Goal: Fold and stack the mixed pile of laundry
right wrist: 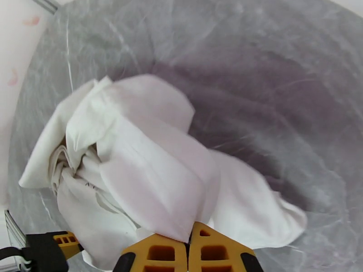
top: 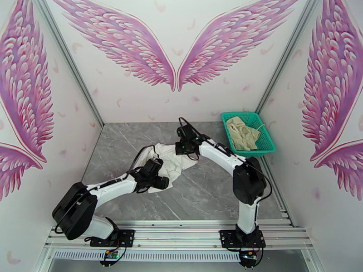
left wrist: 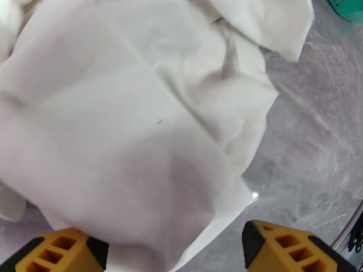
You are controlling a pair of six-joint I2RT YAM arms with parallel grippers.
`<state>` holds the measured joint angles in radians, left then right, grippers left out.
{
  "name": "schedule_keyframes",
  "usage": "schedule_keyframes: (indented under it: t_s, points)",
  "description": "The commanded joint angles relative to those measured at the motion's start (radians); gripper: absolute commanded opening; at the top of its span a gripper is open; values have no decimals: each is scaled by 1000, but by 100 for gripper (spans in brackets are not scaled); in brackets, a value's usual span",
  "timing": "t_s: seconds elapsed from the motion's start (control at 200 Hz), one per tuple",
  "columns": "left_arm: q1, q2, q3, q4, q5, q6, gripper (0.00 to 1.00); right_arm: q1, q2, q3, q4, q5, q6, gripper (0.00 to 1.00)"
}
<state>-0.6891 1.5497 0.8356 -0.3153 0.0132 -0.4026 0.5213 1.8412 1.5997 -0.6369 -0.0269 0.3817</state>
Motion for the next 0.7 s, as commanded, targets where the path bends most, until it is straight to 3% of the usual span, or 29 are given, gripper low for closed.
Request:
schedule_keyframes:
  t_s: [0.0, 0.17, 0.35, 0.48, 0.695]
  points:
    - [-15, 87, 73, -4, -12, -19, 80, -49, -84, -38, -47, 48, -37, 0]
    - [-24, 199, 130, -36, -36, -23, 61, -118, -160, -77, -47, 34, -45, 0]
    - [-40, 271, 174, -18, -48, -31, 22, -138, -192, -69, -55, 31, -54, 0]
    - [-49, 169, 109, 113, -69, -36, 1, -154, -206, -36, -64, 25, -63, 0]
    - [-3, -210, 49, 169, -75, 59, 0, -202, -238, 107, -110, 39, -96, 0]
